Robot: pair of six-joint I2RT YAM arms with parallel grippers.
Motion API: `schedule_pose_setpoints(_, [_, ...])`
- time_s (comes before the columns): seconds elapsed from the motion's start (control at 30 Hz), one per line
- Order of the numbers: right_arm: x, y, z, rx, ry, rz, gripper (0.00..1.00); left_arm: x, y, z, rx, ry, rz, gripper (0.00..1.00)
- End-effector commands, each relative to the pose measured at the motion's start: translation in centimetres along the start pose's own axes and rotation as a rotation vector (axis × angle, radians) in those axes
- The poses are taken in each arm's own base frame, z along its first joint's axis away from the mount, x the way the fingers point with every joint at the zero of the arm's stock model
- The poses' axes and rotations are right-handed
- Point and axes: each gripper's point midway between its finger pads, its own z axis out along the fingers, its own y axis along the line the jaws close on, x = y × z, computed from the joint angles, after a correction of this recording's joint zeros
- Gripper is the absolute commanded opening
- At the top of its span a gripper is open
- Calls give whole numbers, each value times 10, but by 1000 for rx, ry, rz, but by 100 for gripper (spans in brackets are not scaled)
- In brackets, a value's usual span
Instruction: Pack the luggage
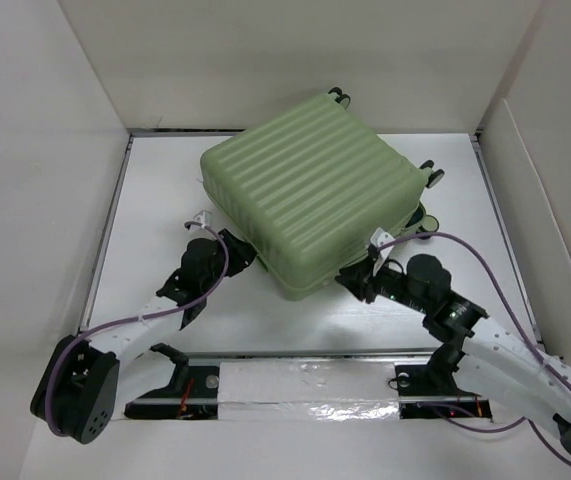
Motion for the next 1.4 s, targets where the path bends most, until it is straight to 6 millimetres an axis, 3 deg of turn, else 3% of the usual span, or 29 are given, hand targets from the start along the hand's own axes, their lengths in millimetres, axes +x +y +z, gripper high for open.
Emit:
schedule_pose_setpoints(0.0, [3,-4,2,103,-49,29,38,-21,-31,-6,100,-61,38,34])
schedule_pose_setpoints(0.03, [17,-8,2,136,-31,33,41,-21,-28,-6,91,-62,59,44])
schedule_pose_setpoints(0.17, [24,-7,9,155,-57,50,47,-22,-8,1,10,-56,55,55])
schedule_pose_setpoints(0.27, [26,-19,6,235,-19,67,45,-37,9,1,-23,-108,25,55])
schedule_pose_setpoints(0.3, [22,-25,3,271,-30,67,36,-42,12,1,-29,-122,18,55])
schedule_pose_setpoints(0.4, [18,-35,-2,301,-35,54,30,-50,8,2,-13,-150,19,57])
schedule_pose_setpoints(0.53, [19,-38,-5,293,-29,65,30,-60,-1,17,-7,-155,25,55])
schedule_pose_setpoints(0.67, [24,-46,-13,349,-29,105,30,-51,8,37,-37,-104,35,50])
schedule_pose_setpoints(0.83, [23,-98,-41,597,-61,206,34,-51,9,52,-32,-108,21,46])
schedule_pose_setpoints(0.9, [18,-117,-50,668,-59,223,25,-46,9,60,-35,-96,19,38])
schedule_pose_setpoints(0.93, [16,-133,-58,724,-67,234,23,-45,5,63,-25,-92,25,33])
schedule_pose_setpoints(0.97, [9,-141,-62,746,-72,226,21,-38,8,67,-32,-73,34,12])
schedule_pose_setpoints(1.0, [6,-149,-65,763,-73,221,19,-37,8,69,-32,-71,39,0])
schedule_pose_setpoints(1.1, [1,-178,-76,827,-64,227,18,-37,10,70,-32,-75,57,0])
schedule_pose_setpoints(1.2, [1,-205,-90,891,-76,225,18,-33,16,58,-34,-82,73,0])
schedule_pose_setpoints(1.23, [0,-209,-89,875,-77,227,18,-23,27,53,-47,-63,74,0])
schedule_pose_setpoints(1.3, [1,-231,-96,911,-75,232,18,-10,24,45,-11,-32,81,0])
schedule_pose_setpoints(1.33, [-7,-235,-94,895,-86,231,18,1,34,40,-20,-6,80,0])
schedule_pose_setpoints(1.37, [-4,-242,-86,877,-69,236,18,9,31,36,-1,14,84,0])
